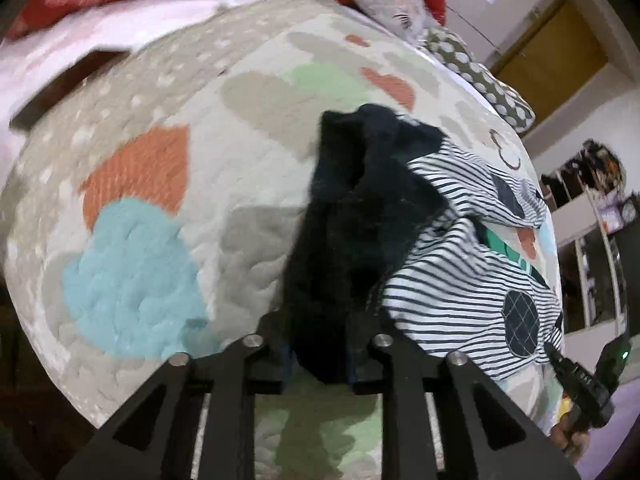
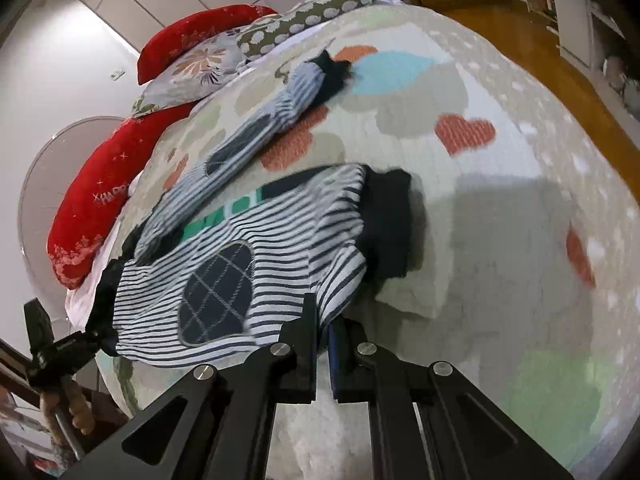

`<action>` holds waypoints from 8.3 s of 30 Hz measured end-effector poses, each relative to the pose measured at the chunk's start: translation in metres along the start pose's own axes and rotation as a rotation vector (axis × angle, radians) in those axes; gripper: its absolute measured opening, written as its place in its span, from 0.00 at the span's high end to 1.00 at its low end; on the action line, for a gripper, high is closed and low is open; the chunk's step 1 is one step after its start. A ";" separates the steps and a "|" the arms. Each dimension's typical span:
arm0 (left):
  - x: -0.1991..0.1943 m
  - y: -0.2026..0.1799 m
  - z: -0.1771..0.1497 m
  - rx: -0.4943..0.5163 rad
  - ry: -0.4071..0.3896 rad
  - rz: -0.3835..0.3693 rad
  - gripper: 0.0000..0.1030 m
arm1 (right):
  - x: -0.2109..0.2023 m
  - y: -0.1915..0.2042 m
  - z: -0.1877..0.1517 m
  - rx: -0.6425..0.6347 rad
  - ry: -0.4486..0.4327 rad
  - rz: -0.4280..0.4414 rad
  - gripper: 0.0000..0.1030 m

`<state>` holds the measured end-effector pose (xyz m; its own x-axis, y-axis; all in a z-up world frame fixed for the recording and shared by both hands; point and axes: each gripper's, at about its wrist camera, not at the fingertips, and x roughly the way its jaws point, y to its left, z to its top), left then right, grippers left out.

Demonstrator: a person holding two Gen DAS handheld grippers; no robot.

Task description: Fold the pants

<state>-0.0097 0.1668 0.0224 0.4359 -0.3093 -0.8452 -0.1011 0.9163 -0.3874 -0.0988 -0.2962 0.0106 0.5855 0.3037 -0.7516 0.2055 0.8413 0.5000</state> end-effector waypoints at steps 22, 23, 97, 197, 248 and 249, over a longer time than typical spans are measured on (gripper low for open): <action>-0.053 -0.036 -0.019 0.092 -0.191 -0.020 0.52 | -0.037 0.000 0.013 -0.085 -0.180 -0.170 0.48; -0.052 -0.038 -0.021 0.100 -0.189 -0.018 0.52 | -0.031 -0.002 0.015 -0.074 -0.175 -0.199 0.48; 0.045 -0.151 0.157 0.615 -0.117 0.158 0.95 | 0.110 0.164 0.189 -0.763 0.013 -0.189 0.95; -0.029 -0.008 0.043 0.098 -0.200 0.107 0.60 | -0.001 -0.017 0.025 -0.059 -0.115 -0.020 0.29; 0.033 -0.144 -0.070 0.452 -0.011 -0.029 0.34 | 0.007 0.022 0.002 -0.142 -0.059 -0.021 0.59; 0.028 -0.142 -0.068 0.438 -0.006 -0.036 0.34 | 0.002 0.016 0.003 -0.111 -0.069 0.000 0.59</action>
<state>-0.0440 0.0104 0.0283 0.4376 -0.3427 -0.8313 0.3025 0.9267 -0.2229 -0.0919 -0.2837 0.0178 0.6387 0.2755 -0.7184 0.1199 0.8866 0.4467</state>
